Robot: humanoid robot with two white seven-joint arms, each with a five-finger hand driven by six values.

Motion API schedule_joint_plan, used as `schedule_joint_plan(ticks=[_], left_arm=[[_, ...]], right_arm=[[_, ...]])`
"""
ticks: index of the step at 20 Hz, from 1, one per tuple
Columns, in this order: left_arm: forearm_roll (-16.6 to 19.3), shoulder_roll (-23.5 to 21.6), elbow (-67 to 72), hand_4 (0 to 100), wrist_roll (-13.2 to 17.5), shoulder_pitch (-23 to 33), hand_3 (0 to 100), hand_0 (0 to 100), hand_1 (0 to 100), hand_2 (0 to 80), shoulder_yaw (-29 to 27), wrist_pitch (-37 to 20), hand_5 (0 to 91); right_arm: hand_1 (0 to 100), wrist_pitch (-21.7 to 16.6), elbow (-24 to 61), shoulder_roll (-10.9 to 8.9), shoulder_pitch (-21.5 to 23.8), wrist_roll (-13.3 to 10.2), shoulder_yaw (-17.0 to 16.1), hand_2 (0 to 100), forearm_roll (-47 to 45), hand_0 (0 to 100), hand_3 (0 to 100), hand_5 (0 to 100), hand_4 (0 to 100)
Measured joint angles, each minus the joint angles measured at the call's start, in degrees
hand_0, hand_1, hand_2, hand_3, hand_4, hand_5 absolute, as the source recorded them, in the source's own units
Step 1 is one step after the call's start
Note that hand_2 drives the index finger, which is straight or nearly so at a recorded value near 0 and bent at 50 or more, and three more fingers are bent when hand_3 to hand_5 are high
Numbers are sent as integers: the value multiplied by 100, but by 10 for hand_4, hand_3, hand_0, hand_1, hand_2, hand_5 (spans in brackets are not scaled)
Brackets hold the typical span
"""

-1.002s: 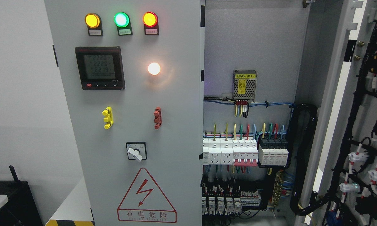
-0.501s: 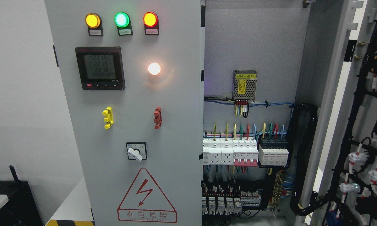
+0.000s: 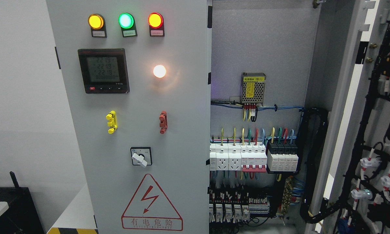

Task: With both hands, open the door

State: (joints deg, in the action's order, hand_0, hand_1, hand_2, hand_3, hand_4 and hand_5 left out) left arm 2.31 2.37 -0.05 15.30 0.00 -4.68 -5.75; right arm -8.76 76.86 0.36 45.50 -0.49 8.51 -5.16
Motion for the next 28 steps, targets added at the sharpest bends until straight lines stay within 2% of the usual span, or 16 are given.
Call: schedule_joint_plan(ticks=[9,13,16,23,28], left_arm=[[-15,6,3,0,-1,0,0,0,0,0,50,-1,0],[-16,7,4,0,-1,0,0,0,0,0,61,-1,0],[-18,7,5,0,-1,0,0,0,0,0,68,-1,0],[-19,8,5,0,-1,0,0,0,0,0,77,-2,0],[-20,8,5,0,-1,0,0,0,0,0,81,-11,0]], right_arm=[[0,-563,1017,-145,234,17,134,0,5,382,0,0,0],[0,-698,1377,-197,271,303,198,0,6,382,0,0,0],[0,-841,1617,-224,285,433,231,0,6,382,0,0,0],[0,-1201,2049,-247,261,508,262,0,9,382,0,0,0],[0,-1313,2260,-179,74,522,252,0,10,382,0,0,0]])
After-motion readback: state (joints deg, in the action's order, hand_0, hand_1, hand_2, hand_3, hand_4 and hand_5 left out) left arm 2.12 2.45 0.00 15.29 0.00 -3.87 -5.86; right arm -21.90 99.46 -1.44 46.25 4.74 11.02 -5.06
